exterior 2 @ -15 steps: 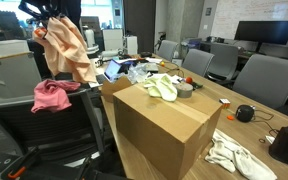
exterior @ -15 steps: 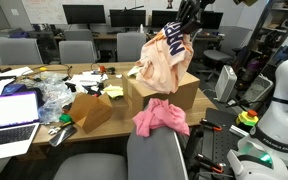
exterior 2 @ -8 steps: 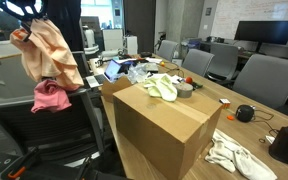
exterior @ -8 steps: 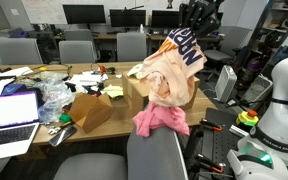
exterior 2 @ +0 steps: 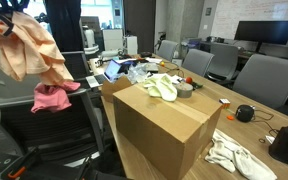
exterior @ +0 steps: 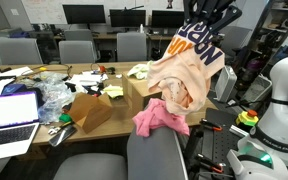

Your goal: Pick up two clothes from the box and put them on the chair.

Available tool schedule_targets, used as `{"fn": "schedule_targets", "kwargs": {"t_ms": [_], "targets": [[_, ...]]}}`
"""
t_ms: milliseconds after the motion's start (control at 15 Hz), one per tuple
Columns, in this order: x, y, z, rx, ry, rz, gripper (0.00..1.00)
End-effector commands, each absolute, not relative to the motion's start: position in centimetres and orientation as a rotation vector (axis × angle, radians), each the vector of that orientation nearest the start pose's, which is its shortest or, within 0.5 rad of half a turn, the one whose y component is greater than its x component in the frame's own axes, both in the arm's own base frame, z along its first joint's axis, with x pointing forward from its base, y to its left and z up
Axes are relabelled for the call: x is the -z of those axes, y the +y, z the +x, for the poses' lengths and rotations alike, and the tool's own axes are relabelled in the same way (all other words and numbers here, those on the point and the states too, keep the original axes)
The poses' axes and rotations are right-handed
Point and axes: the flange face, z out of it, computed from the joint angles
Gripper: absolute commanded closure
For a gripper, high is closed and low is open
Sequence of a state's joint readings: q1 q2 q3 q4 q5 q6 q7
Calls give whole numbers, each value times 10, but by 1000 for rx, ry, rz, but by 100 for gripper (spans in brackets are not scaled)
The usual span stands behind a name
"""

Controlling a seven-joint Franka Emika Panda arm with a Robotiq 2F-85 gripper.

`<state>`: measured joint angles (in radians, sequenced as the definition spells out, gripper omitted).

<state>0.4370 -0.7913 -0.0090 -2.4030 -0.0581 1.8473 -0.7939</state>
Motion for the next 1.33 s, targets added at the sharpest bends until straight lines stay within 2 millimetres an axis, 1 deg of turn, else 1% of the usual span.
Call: {"fn": "schedule_targets", "kwargs": {"t_ms": [0,333,600,867,1067,1267], "targets": [[-608,161,306,301,-1979,-2522,97],[-593,201,312,245,-2078,-2517,97],[-585,221,314,209,-2133,-2493,96],[-574,231,316,190,-2149,-2501,97],[-563,233,320,168,-2142,-2521,97],[-548,233,328,160,-2112,-2567,97]]}}
